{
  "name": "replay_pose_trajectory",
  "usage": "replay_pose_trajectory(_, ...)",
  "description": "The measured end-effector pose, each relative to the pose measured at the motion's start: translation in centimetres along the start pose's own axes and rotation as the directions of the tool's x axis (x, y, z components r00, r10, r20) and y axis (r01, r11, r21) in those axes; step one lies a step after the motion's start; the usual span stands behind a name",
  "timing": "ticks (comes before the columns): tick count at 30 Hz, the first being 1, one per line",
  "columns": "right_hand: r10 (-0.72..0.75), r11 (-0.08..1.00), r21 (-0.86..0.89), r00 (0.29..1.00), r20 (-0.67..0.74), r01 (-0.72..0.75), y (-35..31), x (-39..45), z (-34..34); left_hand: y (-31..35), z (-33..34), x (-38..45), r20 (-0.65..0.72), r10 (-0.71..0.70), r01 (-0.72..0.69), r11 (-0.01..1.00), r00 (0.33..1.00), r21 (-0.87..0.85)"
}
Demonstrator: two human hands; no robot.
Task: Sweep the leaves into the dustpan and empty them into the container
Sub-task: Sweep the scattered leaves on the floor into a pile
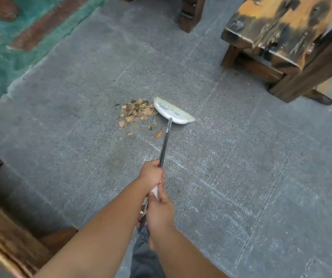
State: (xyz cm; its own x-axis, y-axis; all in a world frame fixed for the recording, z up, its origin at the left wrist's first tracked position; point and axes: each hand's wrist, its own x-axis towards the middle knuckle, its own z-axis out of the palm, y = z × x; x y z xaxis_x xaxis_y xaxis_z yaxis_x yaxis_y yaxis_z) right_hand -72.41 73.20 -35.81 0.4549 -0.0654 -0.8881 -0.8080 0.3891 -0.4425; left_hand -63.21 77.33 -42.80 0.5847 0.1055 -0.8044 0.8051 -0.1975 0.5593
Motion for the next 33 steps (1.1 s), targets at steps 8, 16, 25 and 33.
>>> replay_pose_trajectory(8,-0.104,0.959,-0.247,0.984,0.145,0.138,2.3,-6.5,-7.0,-2.9,2.7,-8.5,-0.086,0.015,-0.038,0.963,0.996,-0.268)
replay_pose_trajectory(16,-0.051,0.784,-0.605,0.987,0.154,0.135,1.9,-11.4,-21.0,-8.9,12.1,-14.9,0.089,-0.185,0.204,0.832,0.979,-0.515)
replay_pose_trajectory(25,0.122,0.715,-0.697,0.992,0.035,-0.063,3.9,-14.9,-32.4,-15.1,22.6,-21.0,0.156,-0.4,0.417,0.73,0.903,-0.541)
replay_pose_trajectory(33,0.135,0.683,-0.728,0.989,0.054,-0.054,3.5,-11.6,-32.0,-15.8,23.5,-17.9,0.092,-0.424,0.416,0.782,0.901,-0.464)
